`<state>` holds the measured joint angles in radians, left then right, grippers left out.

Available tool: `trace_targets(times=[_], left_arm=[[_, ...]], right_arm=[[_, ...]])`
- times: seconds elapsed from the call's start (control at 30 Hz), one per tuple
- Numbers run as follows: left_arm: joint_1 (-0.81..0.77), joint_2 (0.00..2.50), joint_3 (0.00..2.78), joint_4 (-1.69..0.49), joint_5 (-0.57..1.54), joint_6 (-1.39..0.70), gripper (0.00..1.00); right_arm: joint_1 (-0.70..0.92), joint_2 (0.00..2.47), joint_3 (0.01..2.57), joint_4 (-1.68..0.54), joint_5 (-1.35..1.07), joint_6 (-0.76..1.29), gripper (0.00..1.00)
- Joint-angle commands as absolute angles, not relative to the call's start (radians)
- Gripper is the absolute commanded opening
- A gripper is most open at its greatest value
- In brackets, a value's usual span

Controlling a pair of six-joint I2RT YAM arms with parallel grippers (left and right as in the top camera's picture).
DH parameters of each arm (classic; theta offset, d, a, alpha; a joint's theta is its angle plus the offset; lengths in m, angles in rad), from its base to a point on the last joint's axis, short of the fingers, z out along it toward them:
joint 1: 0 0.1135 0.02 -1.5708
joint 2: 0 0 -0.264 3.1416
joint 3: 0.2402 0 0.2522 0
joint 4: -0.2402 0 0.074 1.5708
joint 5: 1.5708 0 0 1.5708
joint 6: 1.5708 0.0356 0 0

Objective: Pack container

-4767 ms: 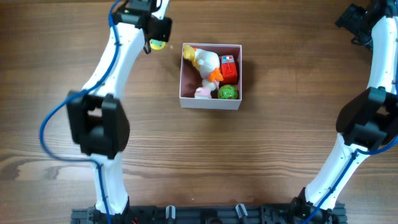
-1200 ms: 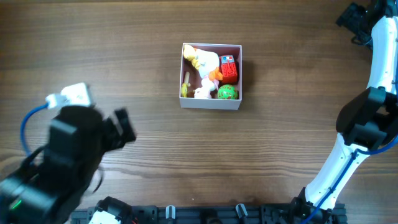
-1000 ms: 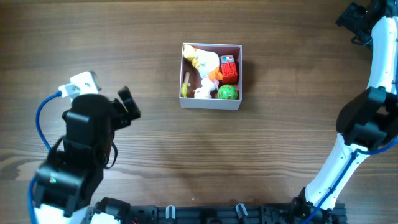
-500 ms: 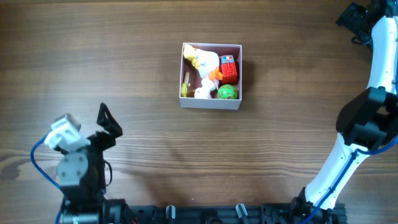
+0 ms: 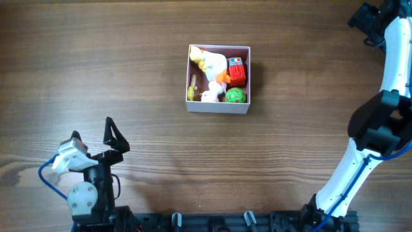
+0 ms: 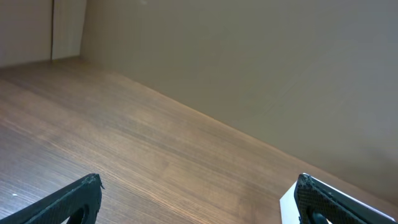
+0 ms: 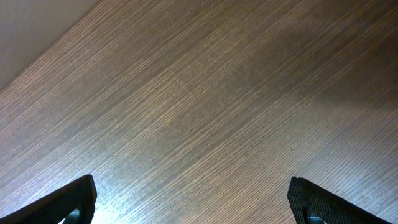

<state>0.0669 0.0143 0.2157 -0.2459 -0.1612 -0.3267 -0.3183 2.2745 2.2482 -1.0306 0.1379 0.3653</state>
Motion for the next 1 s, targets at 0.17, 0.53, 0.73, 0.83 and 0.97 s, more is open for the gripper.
trace_targets(times=[0.17, 0.53, 0.73, 0.83, 0.97], left_arm=[[0.073, 0.003, 0.136, -0.238, -0.134, -0.326, 1.00], [0.064, 0.003, 0.013, -0.077, -0.074, -0.352, 1.00], [0.044, 0.003, 0.013, -0.078, -0.064, -0.352, 1.00], [0.042, 0.003, 0.013, -0.078, -0.064, -0.352, 1.00], [0.034, 0.003, 0.012, -0.078, -0.064, -0.352, 1.00]], right_arm=[[-0.313, 2.282, 2.249, -1.028, 0.133, 0.369, 1.00], [-0.313, 2.282, 2.249, -1.028, 0.133, 0.369, 1.00], [-0.313, 2.282, 2.249, -1.028, 0.133, 0.369, 1.00], [-0.313, 2.282, 2.249, -1.028, 0.133, 0.369, 1.00], [-0.313, 2.282, 2.249, -1.028, 0.133, 0.369, 1.00]])
